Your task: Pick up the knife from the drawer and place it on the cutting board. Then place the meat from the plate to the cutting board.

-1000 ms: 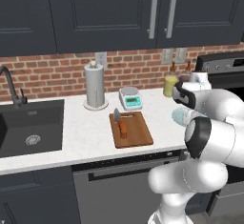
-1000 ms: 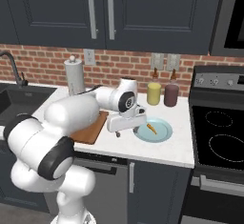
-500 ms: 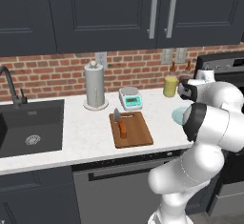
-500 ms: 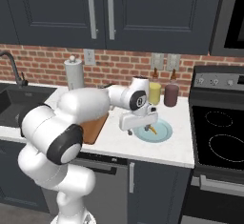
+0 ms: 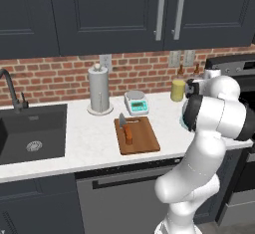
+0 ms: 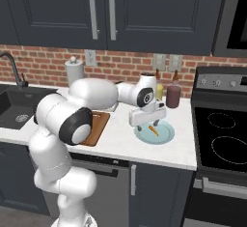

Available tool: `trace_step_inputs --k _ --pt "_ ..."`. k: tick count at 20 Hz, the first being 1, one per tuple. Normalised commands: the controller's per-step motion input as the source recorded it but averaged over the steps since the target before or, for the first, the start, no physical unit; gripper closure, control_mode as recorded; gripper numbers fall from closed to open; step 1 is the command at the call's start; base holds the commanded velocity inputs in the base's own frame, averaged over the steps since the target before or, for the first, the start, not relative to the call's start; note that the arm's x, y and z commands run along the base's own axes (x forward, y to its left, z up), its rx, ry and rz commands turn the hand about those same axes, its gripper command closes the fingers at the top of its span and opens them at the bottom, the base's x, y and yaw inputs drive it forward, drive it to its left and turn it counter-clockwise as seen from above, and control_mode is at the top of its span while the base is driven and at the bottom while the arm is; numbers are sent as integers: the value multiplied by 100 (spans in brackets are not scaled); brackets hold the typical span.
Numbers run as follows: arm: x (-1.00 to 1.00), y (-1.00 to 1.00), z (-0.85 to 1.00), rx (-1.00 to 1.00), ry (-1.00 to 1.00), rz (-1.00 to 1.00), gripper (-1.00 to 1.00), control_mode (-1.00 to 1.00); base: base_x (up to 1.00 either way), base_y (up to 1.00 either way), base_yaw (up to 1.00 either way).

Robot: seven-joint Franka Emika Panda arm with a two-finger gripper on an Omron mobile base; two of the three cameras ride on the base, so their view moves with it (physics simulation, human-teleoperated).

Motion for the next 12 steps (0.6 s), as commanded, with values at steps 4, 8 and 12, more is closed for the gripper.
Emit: trace_step_inputs --k 4,8,12 --pt "43 0 -20 0 -13 0 -100 -100 0 0 0" --pt "21 0 -16 0 -13 0 -100 -100 0 0 0" --pt "0 0 -10 -6 0 0 -100 -100 0 0 0"
